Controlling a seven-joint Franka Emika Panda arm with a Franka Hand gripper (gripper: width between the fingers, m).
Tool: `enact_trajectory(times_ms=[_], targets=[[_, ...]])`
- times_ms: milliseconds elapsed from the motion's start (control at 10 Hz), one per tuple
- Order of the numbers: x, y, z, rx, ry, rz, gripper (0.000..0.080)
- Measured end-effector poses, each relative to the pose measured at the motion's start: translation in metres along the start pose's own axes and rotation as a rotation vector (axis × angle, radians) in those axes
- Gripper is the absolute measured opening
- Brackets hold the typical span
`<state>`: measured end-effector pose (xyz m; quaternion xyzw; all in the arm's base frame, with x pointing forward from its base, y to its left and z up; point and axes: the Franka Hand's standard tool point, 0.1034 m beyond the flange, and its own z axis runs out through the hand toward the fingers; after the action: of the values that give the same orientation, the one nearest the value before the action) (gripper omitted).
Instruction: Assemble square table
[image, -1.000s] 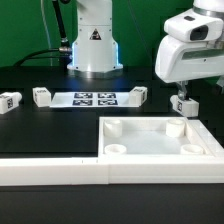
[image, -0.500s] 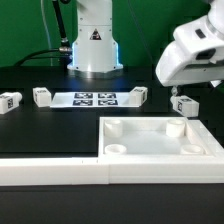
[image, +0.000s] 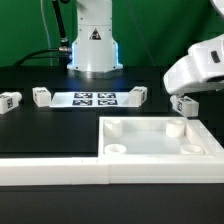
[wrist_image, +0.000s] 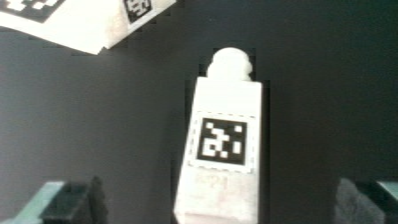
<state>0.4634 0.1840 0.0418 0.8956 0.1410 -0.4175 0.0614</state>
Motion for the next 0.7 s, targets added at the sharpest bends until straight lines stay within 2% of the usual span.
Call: enact_trajectory(times_ms=[300,700], targets=[[0.000,-0.001,0.001,-0.001,0.001,0.001,0.0649],[0.010,-0.015,0.025,-0.004,-0.022,-0.011,0.0649]])
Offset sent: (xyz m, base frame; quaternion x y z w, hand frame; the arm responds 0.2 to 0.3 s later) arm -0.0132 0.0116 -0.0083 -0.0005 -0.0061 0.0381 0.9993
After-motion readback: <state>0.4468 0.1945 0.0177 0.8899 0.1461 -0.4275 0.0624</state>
